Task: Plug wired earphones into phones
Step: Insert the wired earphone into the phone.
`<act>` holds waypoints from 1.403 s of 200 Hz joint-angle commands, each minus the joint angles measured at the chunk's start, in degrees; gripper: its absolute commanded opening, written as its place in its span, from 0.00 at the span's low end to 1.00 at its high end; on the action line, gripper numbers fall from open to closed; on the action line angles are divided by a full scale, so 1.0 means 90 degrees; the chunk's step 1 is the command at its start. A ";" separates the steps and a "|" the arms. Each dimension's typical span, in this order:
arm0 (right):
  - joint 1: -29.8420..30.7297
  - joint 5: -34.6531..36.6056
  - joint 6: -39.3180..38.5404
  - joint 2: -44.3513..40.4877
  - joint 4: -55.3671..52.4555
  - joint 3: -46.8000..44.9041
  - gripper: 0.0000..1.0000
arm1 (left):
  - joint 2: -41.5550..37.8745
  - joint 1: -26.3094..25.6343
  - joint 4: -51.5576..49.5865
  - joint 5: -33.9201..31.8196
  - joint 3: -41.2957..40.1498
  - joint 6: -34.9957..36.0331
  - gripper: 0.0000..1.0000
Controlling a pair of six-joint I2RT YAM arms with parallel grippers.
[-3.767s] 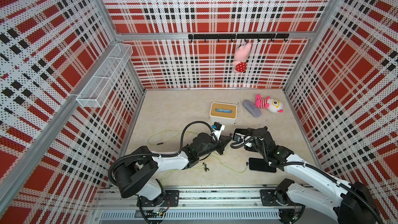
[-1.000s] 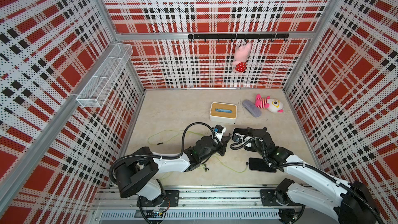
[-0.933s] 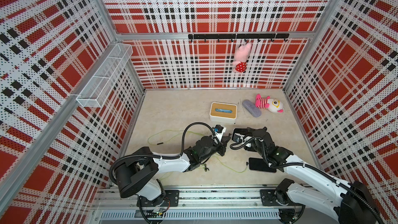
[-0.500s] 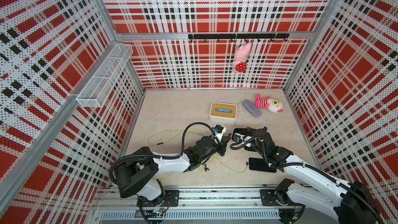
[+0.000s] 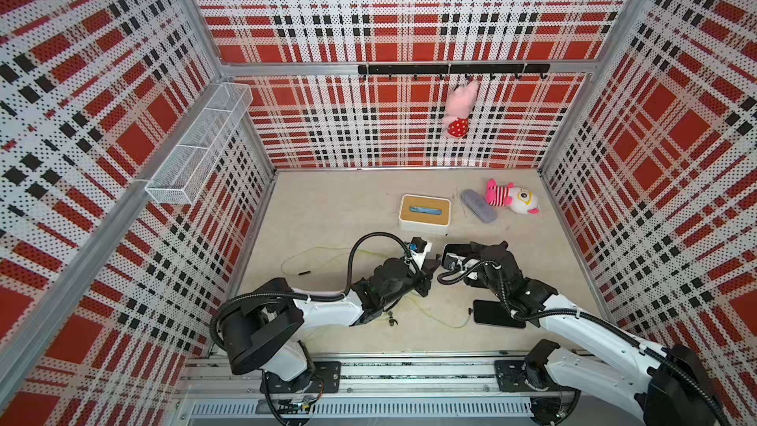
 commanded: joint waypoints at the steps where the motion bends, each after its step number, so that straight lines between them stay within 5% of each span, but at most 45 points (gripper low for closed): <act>1: 0.0088 -0.0084 -0.0089 -0.0040 0.0338 -0.0034 0.37 | 0.0074 0.0058 -0.0012 0.0171 0.0128 -0.0020 0.00; 215: 0.0582 0.0961 -0.1608 -0.0166 0.0346 -0.0283 0.37 | 0.0567 0.0285 -0.0598 0.1266 0.0573 0.0031 0.00; 280: 0.0710 0.0739 -0.1562 -0.0223 0.0096 -0.0238 0.36 | 0.0519 0.0369 -0.0598 0.1412 0.0559 0.0172 0.00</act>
